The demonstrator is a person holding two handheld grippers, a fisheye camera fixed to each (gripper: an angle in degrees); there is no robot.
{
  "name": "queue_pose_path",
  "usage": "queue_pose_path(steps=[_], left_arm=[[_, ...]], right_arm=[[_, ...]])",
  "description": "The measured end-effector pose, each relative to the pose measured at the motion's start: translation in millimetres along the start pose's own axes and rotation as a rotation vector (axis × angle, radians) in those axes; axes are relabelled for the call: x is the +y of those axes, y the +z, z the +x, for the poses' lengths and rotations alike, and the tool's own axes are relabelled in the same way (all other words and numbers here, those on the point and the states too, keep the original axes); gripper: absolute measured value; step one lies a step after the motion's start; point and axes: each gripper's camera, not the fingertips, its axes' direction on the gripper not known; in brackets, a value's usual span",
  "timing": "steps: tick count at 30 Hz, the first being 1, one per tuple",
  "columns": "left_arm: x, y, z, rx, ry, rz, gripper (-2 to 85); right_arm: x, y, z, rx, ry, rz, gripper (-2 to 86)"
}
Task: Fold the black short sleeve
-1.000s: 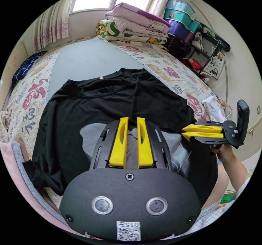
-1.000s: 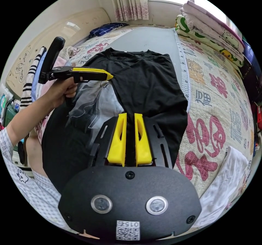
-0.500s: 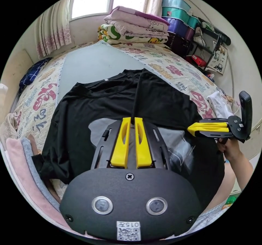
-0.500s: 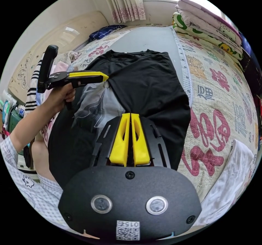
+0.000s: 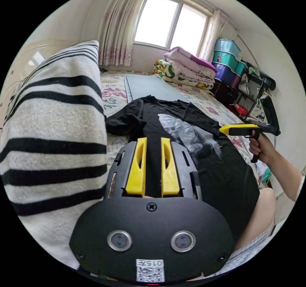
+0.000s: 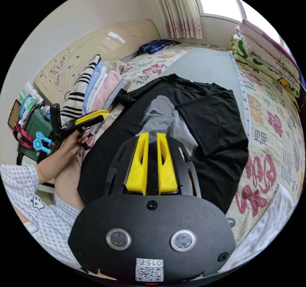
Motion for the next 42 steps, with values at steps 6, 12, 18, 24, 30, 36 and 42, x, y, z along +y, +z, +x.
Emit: queue_pose_path(steps=[6,12,18,24,30,36,42], left_arm=[[-8,14,-15,0.164,-0.172,-0.008,8.2],[-16,27,-8,0.156,-0.12,-0.048,8.8],[-27,21,-23,0.178,-0.139,-0.031,9.3],[-31,18,-17,0.141,-0.111,-0.026,8.7],[-34,17,0,0.181,-0.066,-0.013,9.4],[-39,31,36,0.223,0.062,-0.096,9.7],[-46,38,54,0.226,0.122,-0.121,9.8]], right_arm=[[-90,55,-36,-0.15,-0.069,-0.021,7.7],[-185,133,-26,-0.21,-0.004,-0.124,10.2],[-230,197,-7,-0.126,0.056,-0.322,9.2],[-215,140,24,-0.177,0.117,-0.137,0.6],[-87,61,89,-0.285,0.449,0.177,0.5],[1,58,128,-0.337,0.625,0.154,4.0],[-46,34,144,-0.21,0.512,0.183,8.7]])
